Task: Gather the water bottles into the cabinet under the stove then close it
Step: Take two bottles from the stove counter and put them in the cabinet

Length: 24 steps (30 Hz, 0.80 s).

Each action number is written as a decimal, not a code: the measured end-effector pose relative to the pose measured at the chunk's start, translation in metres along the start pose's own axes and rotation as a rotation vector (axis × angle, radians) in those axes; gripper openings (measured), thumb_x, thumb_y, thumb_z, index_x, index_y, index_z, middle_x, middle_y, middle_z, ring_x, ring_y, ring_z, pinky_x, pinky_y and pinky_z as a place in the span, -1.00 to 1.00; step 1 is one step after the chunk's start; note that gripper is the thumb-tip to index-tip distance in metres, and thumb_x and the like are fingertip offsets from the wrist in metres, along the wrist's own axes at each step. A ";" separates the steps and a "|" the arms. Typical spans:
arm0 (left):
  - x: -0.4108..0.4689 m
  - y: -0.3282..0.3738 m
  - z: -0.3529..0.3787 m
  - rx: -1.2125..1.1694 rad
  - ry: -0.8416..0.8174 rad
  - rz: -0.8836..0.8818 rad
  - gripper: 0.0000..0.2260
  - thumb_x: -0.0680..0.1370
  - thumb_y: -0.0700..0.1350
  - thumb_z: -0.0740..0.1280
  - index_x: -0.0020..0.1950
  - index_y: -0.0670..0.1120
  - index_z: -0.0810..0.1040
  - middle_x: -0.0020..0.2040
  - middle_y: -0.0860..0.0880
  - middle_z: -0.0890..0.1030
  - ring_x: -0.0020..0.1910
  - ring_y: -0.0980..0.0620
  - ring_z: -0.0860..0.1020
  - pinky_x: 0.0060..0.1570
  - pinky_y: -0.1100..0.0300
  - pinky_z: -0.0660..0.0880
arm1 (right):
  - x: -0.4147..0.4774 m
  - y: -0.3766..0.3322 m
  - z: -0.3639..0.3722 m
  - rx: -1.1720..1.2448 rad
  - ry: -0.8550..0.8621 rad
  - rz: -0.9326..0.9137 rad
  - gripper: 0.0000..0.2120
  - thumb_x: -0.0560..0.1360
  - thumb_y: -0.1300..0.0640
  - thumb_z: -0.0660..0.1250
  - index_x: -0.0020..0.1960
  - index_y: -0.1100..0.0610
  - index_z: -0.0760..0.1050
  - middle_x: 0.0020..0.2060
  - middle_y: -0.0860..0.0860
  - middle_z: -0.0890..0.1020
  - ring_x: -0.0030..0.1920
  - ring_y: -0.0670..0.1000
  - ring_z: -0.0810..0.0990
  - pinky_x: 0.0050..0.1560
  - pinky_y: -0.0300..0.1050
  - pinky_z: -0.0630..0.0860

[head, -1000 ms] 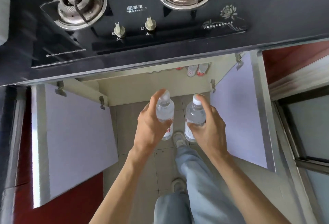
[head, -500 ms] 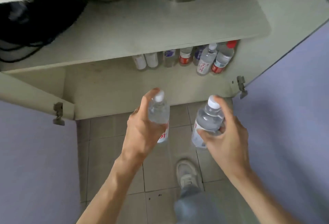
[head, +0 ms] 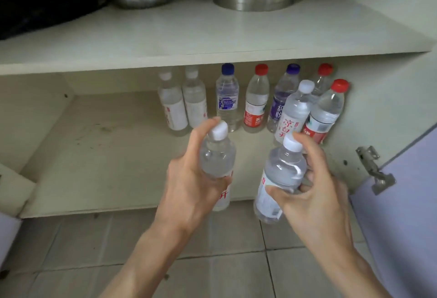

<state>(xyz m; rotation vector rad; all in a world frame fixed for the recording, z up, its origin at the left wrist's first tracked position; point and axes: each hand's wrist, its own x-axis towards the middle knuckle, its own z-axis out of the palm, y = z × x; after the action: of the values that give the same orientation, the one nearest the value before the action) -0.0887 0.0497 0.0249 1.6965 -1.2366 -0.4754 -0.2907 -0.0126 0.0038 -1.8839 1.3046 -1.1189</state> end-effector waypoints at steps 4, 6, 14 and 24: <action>0.025 -0.018 0.025 0.057 0.016 0.116 -0.07 0.42 -0.34 0.62 0.51 0.42 0.32 0.03 0.12 0.70 -0.11 0.01 0.67 -0.10 0.08 0.67 | 0.039 0.017 0.019 -0.004 0.015 -0.114 -0.04 0.35 0.28 0.67 0.52 -0.34 0.32 0.24 -0.15 0.68 0.16 0.08 0.71 0.17 0.14 0.65; 0.034 -0.024 0.036 0.044 0.042 0.112 -0.08 0.42 -0.35 0.62 0.53 0.38 0.33 0.02 0.10 0.69 -0.13 0.03 0.66 -0.19 0.24 0.63 | 0.050 0.023 0.029 -0.036 0.012 -0.134 -0.04 0.35 0.28 0.66 0.53 -0.32 0.30 0.16 -0.08 0.69 0.07 0.10 0.69 0.10 0.11 0.65; 0.066 -0.046 0.064 -0.005 0.090 0.099 -0.09 0.44 -0.35 0.62 0.53 0.37 0.31 0.12 0.15 0.68 -0.02 0.12 0.65 -0.13 0.38 0.57 | 0.073 0.045 0.046 -0.115 0.009 -0.187 -0.05 0.38 0.27 0.65 0.56 -0.28 0.28 0.16 -0.10 0.66 0.05 0.04 0.62 0.05 -0.03 0.59; 0.107 -0.051 0.078 -0.028 0.090 0.061 -0.08 0.46 -0.36 0.64 0.56 0.35 0.31 0.20 0.07 0.65 0.10 -0.05 0.67 0.10 -0.04 0.70 | 0.116 0.055 0.064 -0.121 0.025 -0.190 -0.02 0.38 0.25 0.65 0.57 -0.30 0.23 0.18 0.01 0.66 0.08 0.12 0.64 0.11 0.11 0.62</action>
<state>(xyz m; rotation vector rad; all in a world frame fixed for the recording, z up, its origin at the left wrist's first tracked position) -0.0764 -0.0787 -0.0333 1.6344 -1.2075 -0.3743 -0.2396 -0.1405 -0.0366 -2.1256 1.2523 -1.1838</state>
